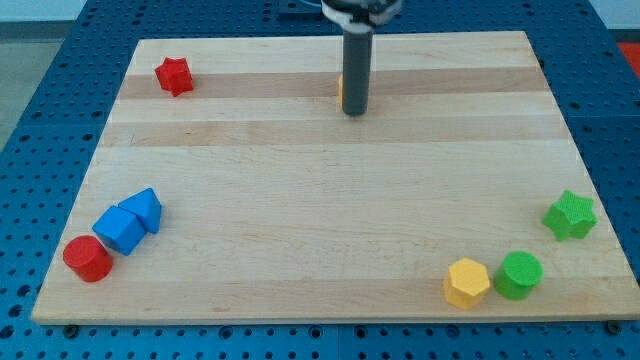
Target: Move your arm to bottom center
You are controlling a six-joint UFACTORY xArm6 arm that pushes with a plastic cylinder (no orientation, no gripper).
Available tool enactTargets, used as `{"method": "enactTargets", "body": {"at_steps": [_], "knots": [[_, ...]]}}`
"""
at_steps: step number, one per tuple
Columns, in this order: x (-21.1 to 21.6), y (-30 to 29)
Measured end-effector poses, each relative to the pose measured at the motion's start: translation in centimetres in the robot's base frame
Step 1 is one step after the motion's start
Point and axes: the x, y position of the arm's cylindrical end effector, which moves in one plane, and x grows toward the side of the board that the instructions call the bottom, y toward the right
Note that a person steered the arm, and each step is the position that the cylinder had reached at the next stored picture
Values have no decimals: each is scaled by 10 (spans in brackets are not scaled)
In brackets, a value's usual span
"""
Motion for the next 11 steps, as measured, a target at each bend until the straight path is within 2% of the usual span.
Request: {"method": "enactTargets", "body": {"at_steps": [1, 3, 4, 5, 10, 11], "knots": [[-38, -3], [-43, -1], [-17, 65], [-2, 80], [22, 80], [47, 59]]}}
